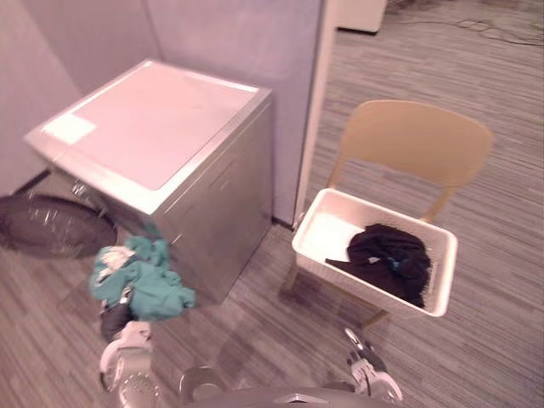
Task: Pick up the laundry basket with both hands and put the clothes into the washing machine.
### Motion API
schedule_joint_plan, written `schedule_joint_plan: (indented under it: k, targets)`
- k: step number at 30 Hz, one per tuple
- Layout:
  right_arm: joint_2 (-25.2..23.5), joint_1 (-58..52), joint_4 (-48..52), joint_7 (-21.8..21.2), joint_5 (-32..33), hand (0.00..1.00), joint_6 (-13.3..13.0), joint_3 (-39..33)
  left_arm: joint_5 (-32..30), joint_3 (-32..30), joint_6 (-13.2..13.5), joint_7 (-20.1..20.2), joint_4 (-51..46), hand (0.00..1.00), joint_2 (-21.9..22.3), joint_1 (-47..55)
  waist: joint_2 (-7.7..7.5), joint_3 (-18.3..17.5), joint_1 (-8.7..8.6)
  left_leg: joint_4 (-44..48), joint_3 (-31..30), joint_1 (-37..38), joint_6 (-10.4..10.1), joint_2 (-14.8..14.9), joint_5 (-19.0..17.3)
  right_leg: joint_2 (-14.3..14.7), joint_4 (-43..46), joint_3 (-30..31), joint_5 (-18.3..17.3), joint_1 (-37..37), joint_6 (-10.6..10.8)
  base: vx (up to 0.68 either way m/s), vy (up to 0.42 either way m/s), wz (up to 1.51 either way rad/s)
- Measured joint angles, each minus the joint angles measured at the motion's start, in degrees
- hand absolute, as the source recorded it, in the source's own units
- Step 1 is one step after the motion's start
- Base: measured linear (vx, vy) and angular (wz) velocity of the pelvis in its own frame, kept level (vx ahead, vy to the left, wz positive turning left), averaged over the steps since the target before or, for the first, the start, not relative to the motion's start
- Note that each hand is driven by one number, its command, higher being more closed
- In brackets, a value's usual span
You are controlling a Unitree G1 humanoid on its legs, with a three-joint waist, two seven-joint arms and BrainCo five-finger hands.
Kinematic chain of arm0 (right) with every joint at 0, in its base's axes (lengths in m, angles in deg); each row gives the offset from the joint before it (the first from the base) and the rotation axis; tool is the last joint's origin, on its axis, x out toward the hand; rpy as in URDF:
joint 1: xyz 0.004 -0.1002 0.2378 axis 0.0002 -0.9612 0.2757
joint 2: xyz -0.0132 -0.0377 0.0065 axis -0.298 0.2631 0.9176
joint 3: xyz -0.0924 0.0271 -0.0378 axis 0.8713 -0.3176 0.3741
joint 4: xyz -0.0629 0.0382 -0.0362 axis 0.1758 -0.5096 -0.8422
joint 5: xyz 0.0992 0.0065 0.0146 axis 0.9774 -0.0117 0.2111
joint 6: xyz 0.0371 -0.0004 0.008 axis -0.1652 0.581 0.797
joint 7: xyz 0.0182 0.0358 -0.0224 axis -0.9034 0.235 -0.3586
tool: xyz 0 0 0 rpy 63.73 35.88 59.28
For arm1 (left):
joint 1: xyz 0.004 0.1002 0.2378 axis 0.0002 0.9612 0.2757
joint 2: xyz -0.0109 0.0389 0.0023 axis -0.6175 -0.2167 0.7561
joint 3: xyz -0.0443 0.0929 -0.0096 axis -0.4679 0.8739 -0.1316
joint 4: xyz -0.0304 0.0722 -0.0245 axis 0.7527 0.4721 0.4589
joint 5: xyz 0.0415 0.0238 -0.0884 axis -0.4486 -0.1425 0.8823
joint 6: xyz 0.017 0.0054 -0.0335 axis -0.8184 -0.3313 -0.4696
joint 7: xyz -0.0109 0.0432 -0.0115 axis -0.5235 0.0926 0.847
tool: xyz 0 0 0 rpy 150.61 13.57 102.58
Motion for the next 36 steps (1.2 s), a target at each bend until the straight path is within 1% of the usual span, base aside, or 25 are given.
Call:
schedule_joint_plan:
  k: [1, 2, 4, 5, 6, 8, 9, 13, 15, 16, 17, 18, 19, 20, 21, 22, 23, 24, 25, 26, 28, 30, 32, 34, 36]
  targets:
    - [0.1, 0.2, -1.0, 0.1, 0.2, 0.00, 0.3, -0.2, 0.0, -0.1, -0.2, -0.2, 0.6, 1.00, -0.2, -0.4, -1.64, -0.2, -0.50, -0.9, -0.4, -0.1, -1.3, -1.4, -0.9, -0.9, -0.7, -0.2, 1.7, 0.1, -1.4, 0.04, 0.353, 0.42]
    - [-0.6, 0.0, -2.2, 0.0, 0.8, 0.00, 0.4, 0.0, 0.0, -0.2, -0.3, -0.1, 0.6, 1.00, -0.3, 0.7, -2.43, -0.6, -0.53, -0.5, 0.3, 0.4, -2.3, -2.0, -1.6, -1.1, -2.1, -0.1, 3.3, 1.4, -2.0, 0.05, 0.407, 0.33]
    - [-1.3, -0.2, -2.7, -0.2, 3.0, 0.00, 0.9, 0.2, 0.0, -1.1, -0.4, -0.1, 0.6, 1.00, -0.6, 1.6, -3.56, -1.3, -0.55, 1.5, 1.1, 1.6, -4.3, -1.9, -3.1, -0.2, -5.8, 0.3, 5.1, 4.8, -1.9, 0.06, 0.234, 0.11]
    - [-1.4, -0.1, -2.8, -0.2, 3.3, 0.00, 1.0, 0.2, 0.0, -1.2, -0.4, -0.1, 0.6, 1.00, -0.8, 1.7, -3.49, -1.4, -0.46, 1.8, 1.1, 2.1, -4.9, -1.8, -3.8, 0.1, -6.5, 0.4, 5.4, 5.6, -1.9, 0.07, 0.230, 0.07]
    - [-1.2, 0.6, -4.1, -0.2, 4.4, 0.00, 1.0, 0.2, 0.0, -1.1, -0.4, 0.1, 0.5, 1.00, -1.5, 1.6, -2.19, -2.3, -0.10, 2.0, 1.1, 2.3, -5.7, -1.5, -6.3, 0.5, -7.8, 0.6, 6.8, 6.4, -0.3, 0.05, 0.166, 0.05]
    - [-0.4, 1.5, -4.7, -0.1, 5.5, 0.00, 1.0, 0.2, -0.1, -0.8, -0.4, 0.4, 0.3, 1.00, -1.5, 1.1, -1.37, -2.8, 0.15, 1.8, 1.2, 1.8, -5.9, -1.9, -7.6, 0.4, -8.9, 0.4, 8.7, 6.4, 0.2, 0.01, 0.197, 0.14]
    - [-0.2, 1.9, -4.8, -0.1, 5.9, 0.00, 0.9, 0.1, -0.5, -0.7, -0.5, 0.7, 0.1, 1.00, -1.4, 0.7, -0.69, -3.0, 0.39, 0.2, 1.6, 1.6, -5.8, -3.4, -7.7, -0.8, -9.9, 0.1, 10.7, 6.3, 0.3, -0.03, 0.204, 0.23]
    - [0.5, 2.0, -5.0, -0.1, 6.9, 0.00, 1.0, -1.9, -1.4, 1.1, -0.4, 1.3, -0.6, 1.00, -1.6, -0.1, -0.51, -3.4, 0.88, -3.5, 0.0, 0.4, -5.2, -7.2, -8.0, -4.2, -8.6, -0.9, 13.7, 6.5, -1.2, -0.04, 0.161, 0.68]
    - [0.8, 1.9, -5.7, 0.0, 6.9, 0.00, 1.0, -3.9, -2.4, 4.3, -0.5, 1.3, -0.3, 1.00, -2.0, -1.2, -1.41, -2.8, 0.60, -4.5, -3.1, -0.6, -4.1, -9.2, -8.6, -6.9, -4.4, -1.8, 15.2, 7.0, -3.2, -0.01, 0.158, 1.10]
    - [0.4, 1.7, -5.9, 0.0, 6.8, 0.00, 1.0, -5.8, -2.8, 7.6, -0.7, 1.4, 0.6, 1.00, -2.4, -1.1, -1.66, -2.7, 0.68, -5.1, -4.9, -0.2, -3.4, -10.6, -8.5, -8.7, -1.3, -0.6, 18.0, 7.3, -7.0, 0.03, 0.231, 1.05]
    - [0.3, 1.0, -5.0, 0.5, 6.7, 0.00, 1.1, -6.6, -3.5, 10.9, -0.8, 1.4, 0.9, 1.00, -2.3, 0.4, -1.77, -2.5, 1.13, -5.0, -6.0, 0.6, -2.3, -10.8, -8.6, -8.8, 1.2, 4.7, 23.8, 6.3, -12.6, 0.03, 0.195, 0.88]
    - [0.1, 0.6, -4.4, 0.7, 6.7, 0.00, 1.1, -6.6, -3.5, 12.1, -0.8, 1.5, 0.9, 1.00, -2.3, 1.3, -1.66, -2.7, 1.14, -5.0, -6.2, 1.0, -1.5, -10.6, -9.0, -8.3, 2.6, 8.3, 26.8, 5.2, -12.6, 0.07, 0.228, 0.43]
    - [-1.0, 0.6, -3.3, 0.5, 6.6, 0.00, 0.8, -6.8, -3.5, 13.0, -0.9, 1.9, 1.1, 1.00, -2.2, 2.0, -1.32, -2.4, 1.12, -4.9, -7.7, 1.6, -0.4, -10.2, -9.6, -6.2, 8.4, 16.2, 19.6, 1.7, -9.9, 0.05, 0.101, 0.24]
    - [-3.2, 0.5, -2.2, 0.4, 6.7, 0.00, 1.2, -6.9, -3.5, 13.0, -0.9, 2.2, 1.2, 1.00, -2.5, 1.8, -3.22, -2.3, 0.78, -5.2, -8.8, 1.7, 0.2, -9.5, -10.0, -1.3, 14.3, 21.5, 7.8, -2.1, -8.2, 0.06, 0.104, 0.24]
    - [-4.2, 0.4, -2.1, 0.4, 6.7, 0.00, 1.2, -7.1, -3.6, 13.3, -1.0, 2.5, 1.5, 1.00, -2.5, 1.6, -4.21, -2.2, 0.48, -5.3, -9.2, 1.7, 0.1, -9.3, -10.0, 1.4, 16.1, 22.9, 3.9, -3.6, -7.7, 0.02, -0.006, 0.29]
    - [-6.0, 0.2, -2.1, 0.2, 6.7, 0.00, 1.2, -7.8, -4.6, 14.5, -1.3, 2.8, 2.7, 1.00, -2.6, 1.2, -5.94, -1.7, 0.18, -5.8, -9.6, 2.2, 0.2, -9.3, -10.1, 6.5, 17.4, 24.4, -1.3, -6.1, -7.2, 0.00, -0.051, 0.23]
    - [-6.7, -0.3, -1.8, 0.2, 6.7, 0.00, 1.2, -8.1, -5.1, 16.3, -1.9, 3.0, 4.0, 1.00, -2.5, 1.2, -6.80, -1.2, -0.10, -5.9, -9.6, 2.5, 0.0, -9.5, -10.4, 11.3, 17.5, 25.4, -5.6, -8.8, -6.3, -0.02, -0.082, 0.18]
    - [-6.8, -0.6, -1.7, 0.2, 6.7, 0.00, 1.2, -8.3, -5.5, 17.2, -2.3, 3.3, 4.8, 1.00, -2.4, 1.2, -7.00, -1.1, -0.21, -5.9, -9.6, 2.3, -0.2, -9.6, -10.6, 13.7, 16.6, 26.3, -7.1, -10.0, -5.7, -0.05, -0.149, 0.29]
    - [-7.1, -1.5, -1.7, 0.2, 6.7, 0.00, 1.4, -8.3, -6.1, 19.3, -3.2, 3.7, 5.6, 1.00, -2.2, 1.2, -7.45, -1.0, -0.83, -5.5, -9.8, 1.8, -0.8, -9.9, -11.1, 18.4, 10.7, 29.6, -9.0, -10.7, -3.9, -0.04, -0.214, 0.84]
    - [-6.9, -3.2, -2.3, 0.2, 6.6, 0.00, 1.9, -7.7, -6.7, 21.3, -3.8, 4.5, 6.4, 1.00, -1.7, 0.7, -7.96, -1.1, -2.35, -4.6, -10.7, 0.4, -1.3, -11.1, -11.1, 20.7, 5.9, 32.6, -8.6, -10.4, -6.9, 0.00, -0.239, 1.00]
    - [-6.5, -5.3, -1.0, 0.3, 6.7, 0.00, 1.8, -7.7, -6.8, 23.8, -4.4, 5.4, 6.8, 1.00, -0.5, 1.0, -6.25, -1.3, -2.29, -5.1, -9.6, 0.3, -1.2, -9.3, -9.8, 21.7, 3.1, 30.9, -8.5, -9.0, -6.9, 0.15, -0.194, 0.60]
    - [-6.4, -6.9, 2.5, 0.3, 7.2, 0.00, 0.7, -7.4, -6.8, 24.2, -5.0, 6.2, 6.7, 1.00, -0.5, 0.6, -3.27, -1.7, -4.20, -5.0, -6.9, 1.1, -0.7, -8.5, -9.5, 23.2, -1.9, 27.6, -6.5, -4.8, -9.1, 0.27, -0.158, 0.45]
    - [-6.2, -7.0, 2.5, 0.3, 7.3, 0.00, 0.3, -6.4, -6.8, 24.3, -5.0, 6.2, 6.6, 1.00, -0.6, -0.3, -2.81, -1.9, -4.24, -4.6, -4.8, 2.4, -0.7, -8.1, -9.5, 23.8, -2.8, 27.5, -6.4, -2.6, -9.2, 0.14, -0.068, 0.22]
    - [-5.7, -6.2, 3.1, 0.4, 7.3, 0.00, -0.1, -3.5, -6.6, 24.4, -4.8, 6.2, 5.4, 1.00, -0.7, -1.2, -2.90, -1.7, -3.76, 5.4, -2.6, 0.1, -0.5, -7.6, -9.7, 24.3, -2.9, 29.6, -6.5, 0.2, -9.3, 0.16, -0.050, 0.01]
    - [-5.5, -5.5, 5.1, 0.4, 7.3, 0.00, -0.2, -2.0, -6.3, 25.1, -4.8, 6.3, 3.5, 1.00, -0.7, -1.1, -2.13, -1.1, -3.65, 20.1, -3.2, -5.8, -2.0, -6.7, -8.4, 24.6, -4.0, 30.1, -7.4, 2.4, -9.6, 0.08, 0.012, -0.02]
